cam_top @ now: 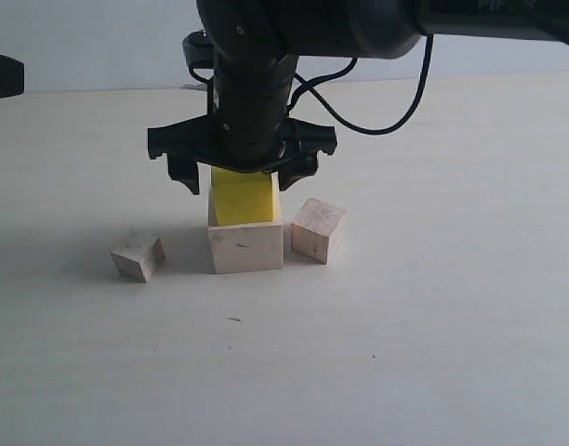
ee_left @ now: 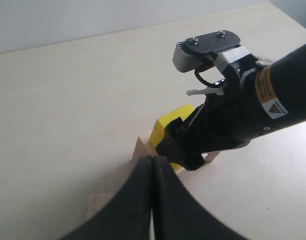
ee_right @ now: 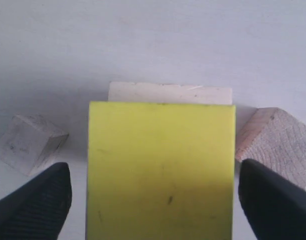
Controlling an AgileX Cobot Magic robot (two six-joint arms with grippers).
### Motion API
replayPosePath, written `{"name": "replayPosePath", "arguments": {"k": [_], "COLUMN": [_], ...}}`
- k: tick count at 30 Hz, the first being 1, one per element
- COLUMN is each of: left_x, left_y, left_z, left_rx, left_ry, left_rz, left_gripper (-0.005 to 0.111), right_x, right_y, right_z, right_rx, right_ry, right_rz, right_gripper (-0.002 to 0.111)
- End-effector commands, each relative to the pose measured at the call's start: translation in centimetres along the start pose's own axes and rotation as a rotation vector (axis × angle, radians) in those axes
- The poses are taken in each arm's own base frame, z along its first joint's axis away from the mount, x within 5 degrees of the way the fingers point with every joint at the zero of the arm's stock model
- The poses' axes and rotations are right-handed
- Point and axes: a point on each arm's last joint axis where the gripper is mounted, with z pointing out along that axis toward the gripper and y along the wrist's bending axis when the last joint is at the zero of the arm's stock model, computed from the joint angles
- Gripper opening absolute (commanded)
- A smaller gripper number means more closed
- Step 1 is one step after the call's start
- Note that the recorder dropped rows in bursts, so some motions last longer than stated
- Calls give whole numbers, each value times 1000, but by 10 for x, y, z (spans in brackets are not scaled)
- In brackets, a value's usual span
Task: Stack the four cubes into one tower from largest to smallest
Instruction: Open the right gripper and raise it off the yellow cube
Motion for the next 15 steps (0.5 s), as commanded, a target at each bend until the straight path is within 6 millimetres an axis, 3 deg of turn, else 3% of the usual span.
{"name": "replayPosePath", "arguments": {"k": [1, 6, 15], "left_x": [-1, -1, -1], "left_y": [-2, -2, -2], "left_z": [-1, -1, -1], "left_rx": [6, 6, 4], "left_ry": [-16, -16, -19], "left_rz": [-5, -5, -5], "left_gripper": [0, 0, 0], "right_x": [0, -2, -12], "right_y": [0, -1, 0], "right_z": [-1, -15, -86], "right_rx": [2, 18, -81], "right_ry": [-2, 9, -70], "right_rz": [-10, -6, -73], "right_gripper": [87, 87, 86]}}
